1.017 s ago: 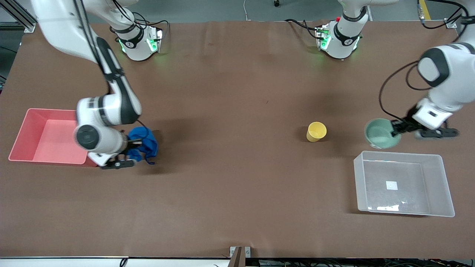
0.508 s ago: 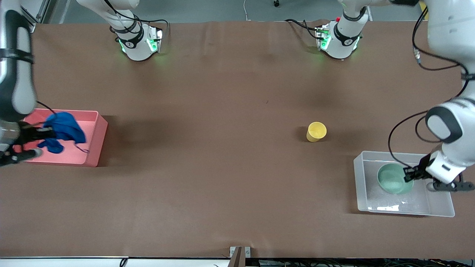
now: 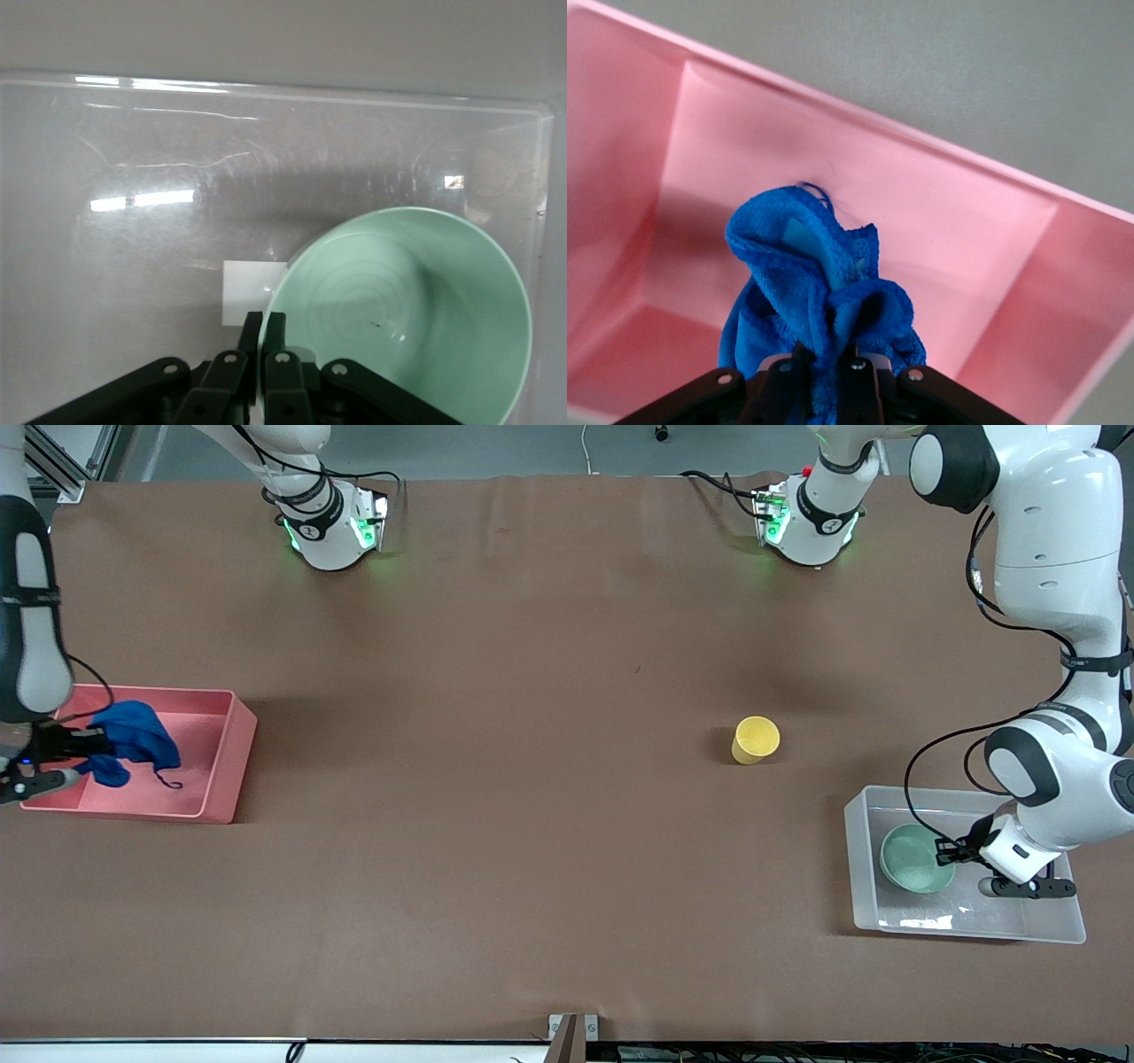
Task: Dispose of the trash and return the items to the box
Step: 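Release the cloth and bowl, raising both grippers out of the bins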
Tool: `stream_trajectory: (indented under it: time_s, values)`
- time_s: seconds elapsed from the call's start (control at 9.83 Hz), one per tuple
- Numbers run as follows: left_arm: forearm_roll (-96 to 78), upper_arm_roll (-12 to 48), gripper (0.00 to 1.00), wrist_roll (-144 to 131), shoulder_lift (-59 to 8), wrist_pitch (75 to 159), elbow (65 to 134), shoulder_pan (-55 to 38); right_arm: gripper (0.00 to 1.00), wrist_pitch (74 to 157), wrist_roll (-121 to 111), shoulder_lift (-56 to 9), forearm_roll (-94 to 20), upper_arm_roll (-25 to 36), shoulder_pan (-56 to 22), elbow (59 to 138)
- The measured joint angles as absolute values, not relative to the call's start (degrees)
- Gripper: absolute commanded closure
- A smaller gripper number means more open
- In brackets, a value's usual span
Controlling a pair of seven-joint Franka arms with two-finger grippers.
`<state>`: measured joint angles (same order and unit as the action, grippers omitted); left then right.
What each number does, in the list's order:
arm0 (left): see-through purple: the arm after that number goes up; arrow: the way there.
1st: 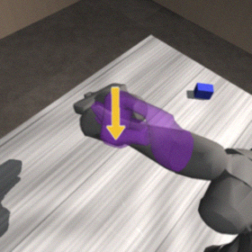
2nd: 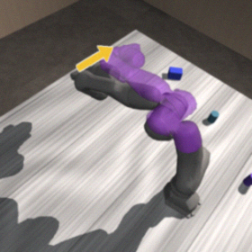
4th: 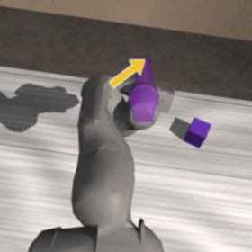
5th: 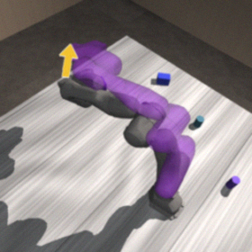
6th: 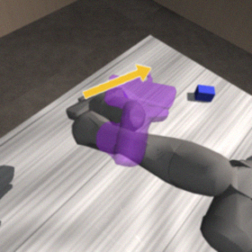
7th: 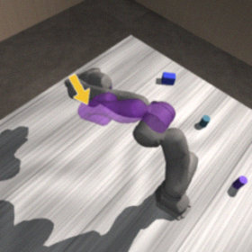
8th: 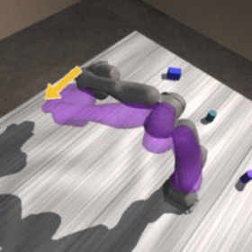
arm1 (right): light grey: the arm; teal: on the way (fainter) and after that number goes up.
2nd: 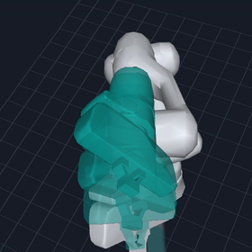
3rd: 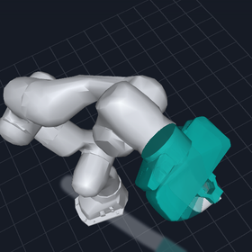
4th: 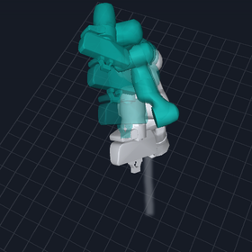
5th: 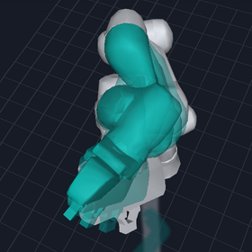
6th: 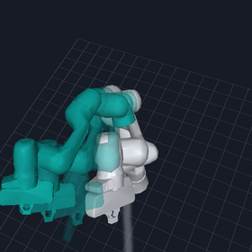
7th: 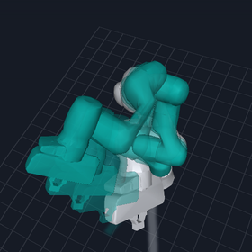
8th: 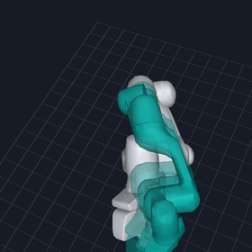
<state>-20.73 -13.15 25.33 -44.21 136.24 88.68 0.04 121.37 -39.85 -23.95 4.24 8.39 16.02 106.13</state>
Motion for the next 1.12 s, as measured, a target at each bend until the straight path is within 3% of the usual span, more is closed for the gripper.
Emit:
stream_trajectory:
  time_s: [0.1,0.2,0.41,0.71,1.12]
  values:
    - [-20.8,-13.2,0.00,25.6,-44.2,136.2,88.4,0.2,0.83,124.6,-39.8,-24.4,4.2,8.2,16.0,108.3]
    - [-20.8,-13.2,0.00,25.7,-43.9,136.5,88.0,0.2,0.06,127.7,-39.8,-24.8,4.2,8.0,16.0,110.2]
    - [-20.8,-13.1,0.00,25.7,-40.5,135.8,86.9,0.2,0.00,130.8,-39.8,-25.1,4.3,7.3,15.1,112.6]
    - [-20.7,-12.4,0.00,25.7,-27.5,127.8,91.5,-0.1,0.00,127.2,-31.7,-22.5,4.3,7.1,13.4,110.9]
    - [-11.9,-4.8,0.00,14.9,-10.1,123.5,106.9,-0.4,0.00,99.6,-3.6,-6.9,4.3,6.6,5.2,98.5]
